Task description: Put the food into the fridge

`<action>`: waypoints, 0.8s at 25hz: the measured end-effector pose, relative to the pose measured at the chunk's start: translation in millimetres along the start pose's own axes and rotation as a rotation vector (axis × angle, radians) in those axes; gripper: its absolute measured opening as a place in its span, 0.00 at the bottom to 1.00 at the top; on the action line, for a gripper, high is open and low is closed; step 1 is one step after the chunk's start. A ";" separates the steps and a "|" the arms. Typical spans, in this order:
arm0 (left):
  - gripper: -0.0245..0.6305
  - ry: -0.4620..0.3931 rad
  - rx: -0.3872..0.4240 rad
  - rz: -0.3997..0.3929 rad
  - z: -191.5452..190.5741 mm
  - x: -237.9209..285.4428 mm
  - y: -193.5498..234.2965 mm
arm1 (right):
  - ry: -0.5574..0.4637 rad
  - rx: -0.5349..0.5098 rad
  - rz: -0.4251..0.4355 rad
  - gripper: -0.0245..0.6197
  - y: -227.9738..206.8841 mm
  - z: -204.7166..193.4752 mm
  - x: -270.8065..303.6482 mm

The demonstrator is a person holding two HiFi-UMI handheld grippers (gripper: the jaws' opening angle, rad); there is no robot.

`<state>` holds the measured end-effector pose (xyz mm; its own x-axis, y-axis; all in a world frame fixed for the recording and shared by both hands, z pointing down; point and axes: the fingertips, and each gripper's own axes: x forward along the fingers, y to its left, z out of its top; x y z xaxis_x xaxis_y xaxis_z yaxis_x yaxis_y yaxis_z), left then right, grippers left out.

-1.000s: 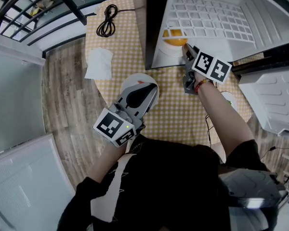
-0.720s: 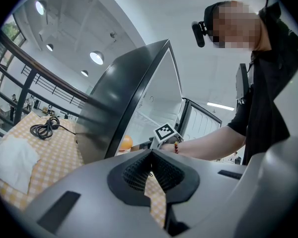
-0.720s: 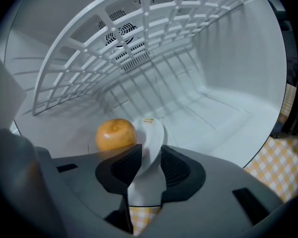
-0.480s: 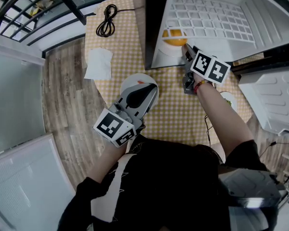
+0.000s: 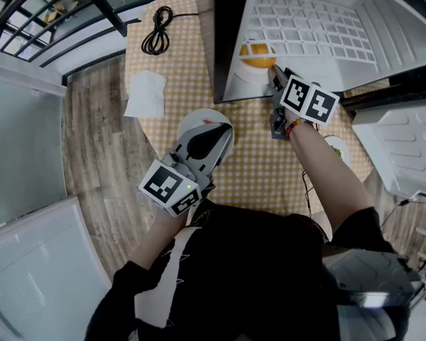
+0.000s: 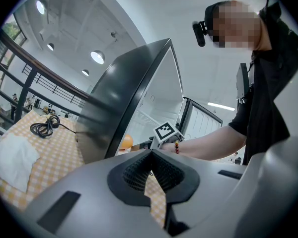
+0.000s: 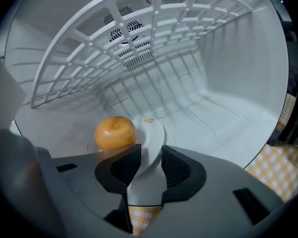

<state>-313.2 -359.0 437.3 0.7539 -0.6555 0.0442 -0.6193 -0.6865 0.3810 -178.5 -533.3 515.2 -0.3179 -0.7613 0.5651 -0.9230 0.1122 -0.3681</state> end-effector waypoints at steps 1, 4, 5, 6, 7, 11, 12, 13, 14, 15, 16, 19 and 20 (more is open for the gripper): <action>0.06 0.000 0.000 -0.001 -0.3 0.3 -0.2 | -0.002 -0.005 -0.003 0.23 -0.2 0.2 -0.2; 0.06 0.000 -0.001 -0.001 -0.6 0.7 -0.1 | -0.006 -0.030 -0.014 0.23 -0.5 0.7 -0.7; 0.06 0.000 -0.002 -0.001 -0.7 0.6 0.2 | -0.006 -0.042 -0.019 0.24 -0.5 0.5 -0.6; 0.06 0.000 -0.003 -0.001 -1.0 0.6 0.4 | -0.005 -0.053 -0.024 0.24 -0.6 0.2 -0.4; 0.06 -0.001 -0.005 -0.002 -1.2 0.7 0.6 | -0.005 -0.063 -0.029 0.24 -0.8 -0.1 -0.3; 0.06 -0.005 -0.009 -0.001 -0.7 1.0 1.6 | -0.003 -0.086 -0.039 0.25 -0.6 -0.2 -0.3; 0.06 -0.005 -0.010 -0.001 -0.6 1.1 1.7 | -0.002 -0.088 -0.039 0.25 -0.7 -0.1 -0.3; 0.06 -0.005 -0.010 -0.001 -0.7 1.3 1.9 | -0.002 -0.091 -0.040 0.25 -0.8 -0.1 -0.3; 0.06 -0.004 -0.010 0.000 -0.8 1.5 2.0 | -0.001 -0.094 -0.041 0.25 -1.0 0.0 -0.2; 0.06 -0.003 -0.010 0.000 -0.9 1.8 2.2 | 0.000 -0.097 -0.042 0.25 -1.2 0.0 -0.1; 0.06 -0.003 -0.011 0.000 -1.1 2.0 2.2 | 0.000 -0.101 -0.044 0.25 -1.3 0.0 0.0; 0.06 -0.002 -0.011 -0.003 -1.3 2.8 2.1 | 0.001 -0.135 -0.056 0.25 -0.7 -0.1 -0.2; 0.06 -0.002 -0.012 -0.003 -1.2 3.2 2.2 | 0.001 -0.159 -0.062 0.26 -0.2 0.1 -0.3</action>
<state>-311.9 -362.2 439.3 0.7556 -0.6537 0.0414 -0.6141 -0.6851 0.3917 -178.2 -533.1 515.0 -0.2591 -0.7695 0.5837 -0.9635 0.1643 -0.2112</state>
